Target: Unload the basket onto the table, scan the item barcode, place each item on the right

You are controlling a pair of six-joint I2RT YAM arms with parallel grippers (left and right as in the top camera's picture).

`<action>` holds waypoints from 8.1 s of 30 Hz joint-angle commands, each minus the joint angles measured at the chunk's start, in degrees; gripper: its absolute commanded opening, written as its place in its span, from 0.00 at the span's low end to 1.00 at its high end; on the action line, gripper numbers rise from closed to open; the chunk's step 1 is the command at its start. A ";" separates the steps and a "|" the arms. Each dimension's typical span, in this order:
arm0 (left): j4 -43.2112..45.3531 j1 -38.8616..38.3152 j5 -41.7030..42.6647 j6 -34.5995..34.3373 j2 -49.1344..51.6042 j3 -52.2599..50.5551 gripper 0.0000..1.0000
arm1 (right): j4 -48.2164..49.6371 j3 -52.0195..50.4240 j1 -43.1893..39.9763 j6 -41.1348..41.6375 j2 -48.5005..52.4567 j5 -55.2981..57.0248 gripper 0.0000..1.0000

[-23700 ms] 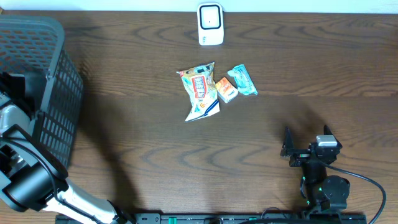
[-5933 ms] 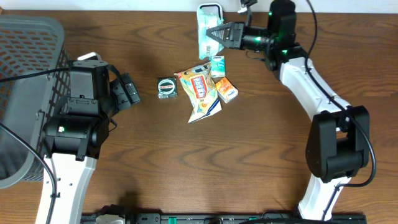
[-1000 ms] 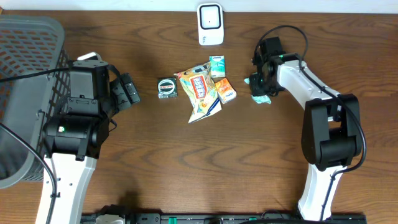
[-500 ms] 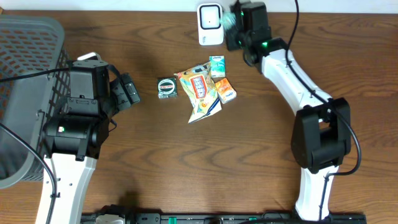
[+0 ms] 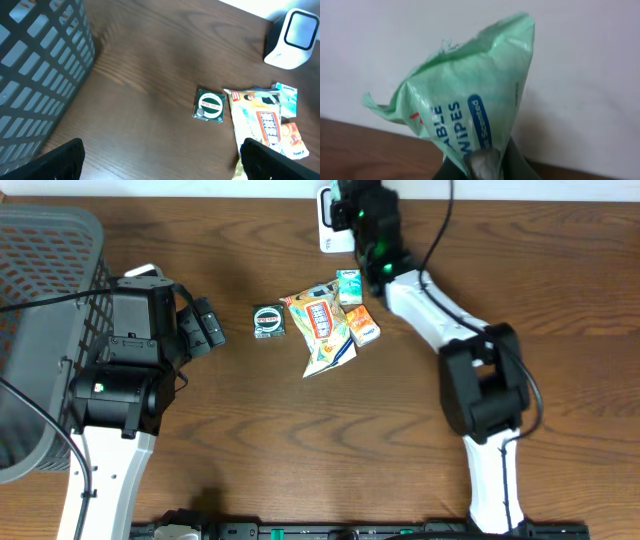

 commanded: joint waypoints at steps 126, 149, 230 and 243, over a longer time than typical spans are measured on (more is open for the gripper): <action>0.00 0.24 -0.35 0.76 -0.26 0.13 0.98 | -46.49 3.76 -40.35 -12.13 3.06 -17.27 0.17; 0.00 0.24 -0.35 0.76 -0.26 0.13 0.98 | -45.51 3.78 -52.81 -10.29 -2.01 0.72 0.17; 0.00 0.24 -0.35 0.76 -0.26 0.13 0.98 | -76.50 1.44 -5.20 -1.92 -8.92 -19.98 0.82; 0.00 0.24 -0.35 0.76 -0.26 0.13 0.98 | -67.76 -9.81 0.61 6.40 -8.70 -5.35 0.51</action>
